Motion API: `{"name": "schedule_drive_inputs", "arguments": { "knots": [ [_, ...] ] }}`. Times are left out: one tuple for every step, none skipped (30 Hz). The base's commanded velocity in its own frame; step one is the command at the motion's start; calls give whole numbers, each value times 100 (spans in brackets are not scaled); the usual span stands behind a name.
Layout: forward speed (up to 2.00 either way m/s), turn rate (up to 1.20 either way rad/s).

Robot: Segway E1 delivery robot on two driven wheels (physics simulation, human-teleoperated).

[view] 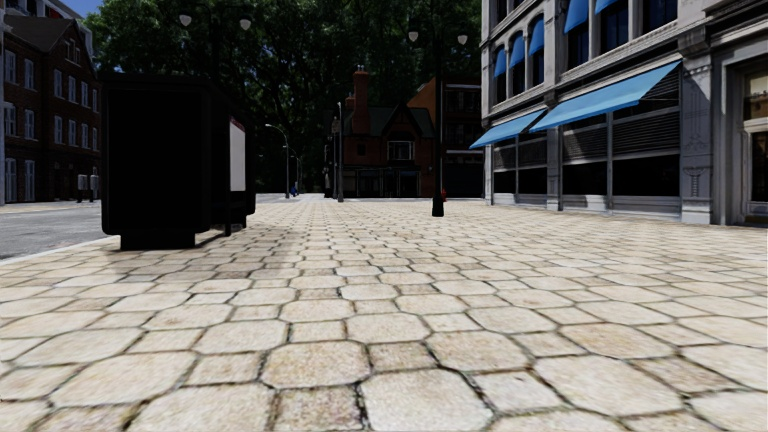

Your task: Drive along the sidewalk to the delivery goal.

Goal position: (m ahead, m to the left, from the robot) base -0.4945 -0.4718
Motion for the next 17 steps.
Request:
{"name": "schedule_drive_inputs", "arguments": {
  "knots": [
    [0, 0],
    [0, 0],
    [0, 0],
    [0, 0],
    [0, 0],
    [0, 0],
    [0, 0],
    [0, 0],
    [0, 0],
    [0, 0],
    [0, 0],
    [0, 0],
    [0, 0],
    [0, 0],
    [0, 0],
    [0, 0],
    [0, 0]
  ]
}}
